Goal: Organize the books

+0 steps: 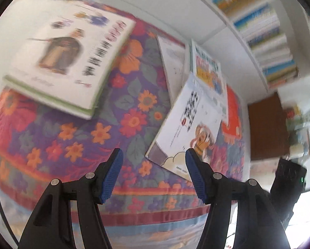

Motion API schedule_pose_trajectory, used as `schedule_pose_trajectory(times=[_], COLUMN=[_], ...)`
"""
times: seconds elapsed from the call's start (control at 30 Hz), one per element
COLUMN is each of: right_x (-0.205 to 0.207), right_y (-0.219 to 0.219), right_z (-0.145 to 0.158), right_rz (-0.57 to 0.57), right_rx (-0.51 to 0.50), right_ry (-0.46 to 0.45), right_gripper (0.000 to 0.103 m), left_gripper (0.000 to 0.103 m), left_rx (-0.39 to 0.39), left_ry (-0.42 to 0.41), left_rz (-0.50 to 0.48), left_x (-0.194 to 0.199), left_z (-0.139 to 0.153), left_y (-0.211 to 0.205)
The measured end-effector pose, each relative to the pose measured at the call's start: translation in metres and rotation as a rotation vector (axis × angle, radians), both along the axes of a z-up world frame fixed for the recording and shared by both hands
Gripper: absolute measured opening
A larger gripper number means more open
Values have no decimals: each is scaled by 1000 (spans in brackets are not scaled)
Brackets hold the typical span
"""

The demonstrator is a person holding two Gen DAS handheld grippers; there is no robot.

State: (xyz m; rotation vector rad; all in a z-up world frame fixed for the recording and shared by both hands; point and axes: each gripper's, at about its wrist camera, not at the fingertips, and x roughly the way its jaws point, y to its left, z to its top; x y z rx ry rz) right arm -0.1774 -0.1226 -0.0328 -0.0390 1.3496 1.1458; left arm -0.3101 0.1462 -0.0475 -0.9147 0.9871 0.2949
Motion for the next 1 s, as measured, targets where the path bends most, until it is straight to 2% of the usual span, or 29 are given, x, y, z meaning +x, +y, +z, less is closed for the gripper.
schedule_pose_trajectory(times=[0.13,0.23,0.27,0.3,0.37,0.4,0.5,0.63,0.7,0.77,0.9,0.93,1.0], right_x=[24,36,36,35,31,28,23,23,20,20,20,20,23], right_y=[-18,-35,-39,-41,-42,-42,-38,-20,-13,-8,-3,-2,-7], right_z=[-29,-45,-47,-49,-50,-50,-50,-66,-65,-67,-69,-70,-71], right_rz=[-216,-339,-368,-388,-405,-412,-442,-434,-420,-403,-398,-401,-412], right_rx=[-122,-134,-140,-154,-156,-146,-129,-178,-183,-174,-183,-182,-172], right_ry=[12,51,50,41,17,2,-30,-24,-49,-31,-34,-30,-15], right_gripper=[54,52,50,43,39,33,32,32,32,32,32,33,33], left_gripper=[59,50,43,40,34,33,32,32,33,34,35,35,35], left_rx=[66,101,110,116,108,117,136,60,45,42,-35,-69,-166], left_ry=[80,147,156,166,168,169,164,139,135,127,92,70,-40], left_rz=[-156,-229,-245,-261,-286,-296,-322,-289,-282,-277,-253,-245,-233], left_x=[40,63,67,72,77,77,79,79,79,79,75,74,64], left_z=[-19,-40,-43,-47,-53,-53,-54,-57,-58,-59,-60,-58,-45], left_y=[-18,-28,-30,-32,-36,-38,-40,-28,-24,-24,-18,-17,-14])
